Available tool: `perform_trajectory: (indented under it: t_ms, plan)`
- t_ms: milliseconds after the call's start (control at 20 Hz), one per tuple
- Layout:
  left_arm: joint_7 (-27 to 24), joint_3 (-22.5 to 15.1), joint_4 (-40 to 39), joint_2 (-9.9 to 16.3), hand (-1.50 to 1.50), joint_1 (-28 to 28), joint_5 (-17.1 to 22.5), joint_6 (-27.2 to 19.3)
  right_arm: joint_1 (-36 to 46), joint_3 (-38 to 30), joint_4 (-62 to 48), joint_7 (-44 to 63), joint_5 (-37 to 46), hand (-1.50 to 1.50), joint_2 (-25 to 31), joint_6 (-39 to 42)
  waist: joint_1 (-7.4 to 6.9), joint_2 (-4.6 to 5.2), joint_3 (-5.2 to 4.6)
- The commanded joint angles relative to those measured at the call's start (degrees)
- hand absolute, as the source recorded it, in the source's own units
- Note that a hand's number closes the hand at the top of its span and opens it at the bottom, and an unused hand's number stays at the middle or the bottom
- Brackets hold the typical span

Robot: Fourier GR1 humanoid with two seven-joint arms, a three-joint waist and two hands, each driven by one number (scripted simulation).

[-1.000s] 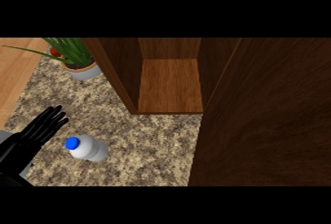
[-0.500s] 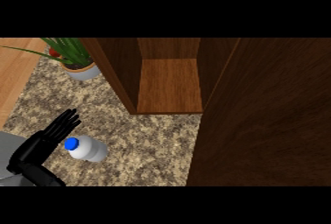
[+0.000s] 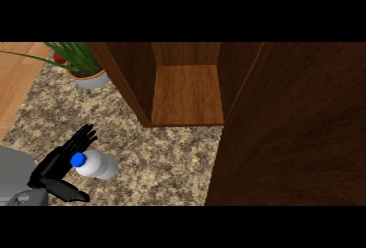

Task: Pick up the bottled water, place it into the cabinet and close the cabinet

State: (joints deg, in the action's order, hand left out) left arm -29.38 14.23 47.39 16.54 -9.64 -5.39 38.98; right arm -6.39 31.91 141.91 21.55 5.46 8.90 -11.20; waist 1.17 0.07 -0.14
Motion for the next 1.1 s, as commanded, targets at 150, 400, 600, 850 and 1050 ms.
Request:
perform_trajectory:
  t_ms: [150,400,600,850,1050]
  plan:
    - [-14.47,-3.00,-12.95,-2.59,-1.50,-4.19,-4.43,-2.24,0.37,-1.38,3.38,1.80,2.72,-1.50,1.64,-0.45,0.43,0.23,-0.08]
    - [-15.83,-1.47,-17.33,-1.39,-1.50,-8.27,-2.40,-3.02,0.10,1.31,8.62,4.40,4.69,-1.50,2.89,-1.54,0.67,0.02,-0.08]
    - [-19.51,-2.32,-22.75,-3.17,-1.50,-10.83,-3.50,-5.81,1.77,-1.08,4.13,2.45,3.38,-1.50,2.72,-1.66,0.36,0.23,-0.06]
    - [-18.81,-2.22,-22.30,-3.18,1.50,-11.82,-1.01,-2.43,0.03,2.94,4.09,1.27,6.18,-1.50,2.78,-3.16,0.01,-0.13,0.02]
    - [-21.68,-4.74,-25.12,-3.91,1.50,-12.08,-2.73,-0.40,2.57,-2.27,6.16,4.84,1.18,-1.50,4.94,-1.90,0.36,0.21,-0.09]
